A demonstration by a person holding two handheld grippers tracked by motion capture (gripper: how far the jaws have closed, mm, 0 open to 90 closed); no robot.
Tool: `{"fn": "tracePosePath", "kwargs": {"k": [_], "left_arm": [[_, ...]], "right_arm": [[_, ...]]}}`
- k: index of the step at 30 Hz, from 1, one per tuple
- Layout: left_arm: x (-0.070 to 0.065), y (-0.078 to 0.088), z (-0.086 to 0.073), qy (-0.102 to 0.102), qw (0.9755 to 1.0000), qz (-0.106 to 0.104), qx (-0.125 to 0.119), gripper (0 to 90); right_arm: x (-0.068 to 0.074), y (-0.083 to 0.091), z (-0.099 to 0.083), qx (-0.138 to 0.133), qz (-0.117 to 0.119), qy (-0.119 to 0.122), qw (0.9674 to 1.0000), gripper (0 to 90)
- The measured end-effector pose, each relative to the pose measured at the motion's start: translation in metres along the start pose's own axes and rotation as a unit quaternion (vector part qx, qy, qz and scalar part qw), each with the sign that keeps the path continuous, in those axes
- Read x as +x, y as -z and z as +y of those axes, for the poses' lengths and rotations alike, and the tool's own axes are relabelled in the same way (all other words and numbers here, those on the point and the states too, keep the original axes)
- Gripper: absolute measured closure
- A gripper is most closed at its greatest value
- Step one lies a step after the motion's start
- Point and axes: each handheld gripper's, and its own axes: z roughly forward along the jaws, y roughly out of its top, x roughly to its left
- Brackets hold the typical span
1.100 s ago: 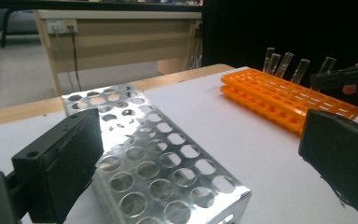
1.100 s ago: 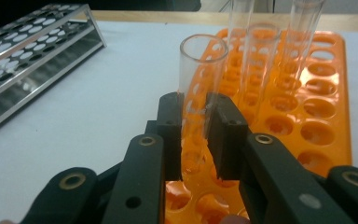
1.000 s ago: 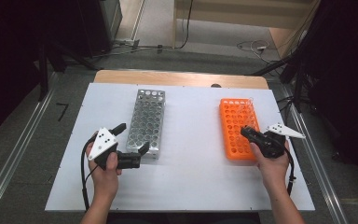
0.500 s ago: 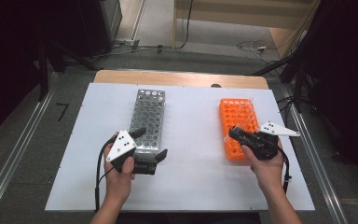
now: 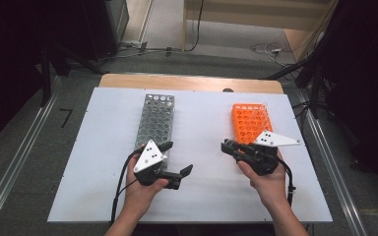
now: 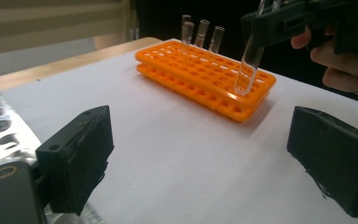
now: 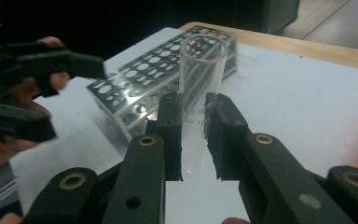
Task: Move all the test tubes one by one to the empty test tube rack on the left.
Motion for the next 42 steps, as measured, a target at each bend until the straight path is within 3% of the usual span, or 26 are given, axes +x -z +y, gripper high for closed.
{"fn": "tracePosePath", "kwargs": {"k": [3,9,12,15,20,21,27,32,42], "left_arm": [[-0.011,-0.011,-0.001,-0.005,0.9998,-0.008,0.018,13.6],[-0.019,-0.017,-0.002,-0.003,0.9992,-0.031,0.024,21.2],[-0.017,-0.011,0.001,0.005,0.999,-0.045,0.007,21.8],[-0.016,-0.002,0.01,-0.002,0.9985,-0.054,-0.007,24.2],[-0.018,0.007,0.025,0.0,0.9974,-0.065,-0.032,31.1],[-0.018,0.008,0.027,0.002,0.9972,-0.066,-0.034,36.1],[-0.024,0.004,0.034,0.006,0.9975,-0.066,-0.022,47.8],[-0.028,0.0,0.033,-0.002,0.9978,-0.066,-0.004,57.4],[-0.031,-0.002,0.034,-0.013,0.9973,-0.073,0.003,73.1]], "right_arm": [[0.01,-0.003,0.002,0.002,0.017,0.004,0.9999,73.9],[0.025,-0.008,0.004,0.007,0.037,0.016,0.9992,73.9],[0.031,-0.011,0.004,0.014,0.036,0.027,0.9989,73.9],[0.032,-0.013,0.002,0.019,0.036,0.031,0.9987,73.9],[0.035,-0.022,-0.005,0.037,0.038,0.041,0.9978,74.0],[0.037,-0.026,-0.007,0.043,0.04,0.046,0.9972,74.0],[0.052,-0.036,-0.011,0.057,0.056,0.066,0.9946,74.0],[0.063,-0.039,-0.011,0.064,0.066,0.079,0.9927,74.0],[0.065,-0.037,-0.01,0.066,0.066,0.085,0.992,74.0]]}}
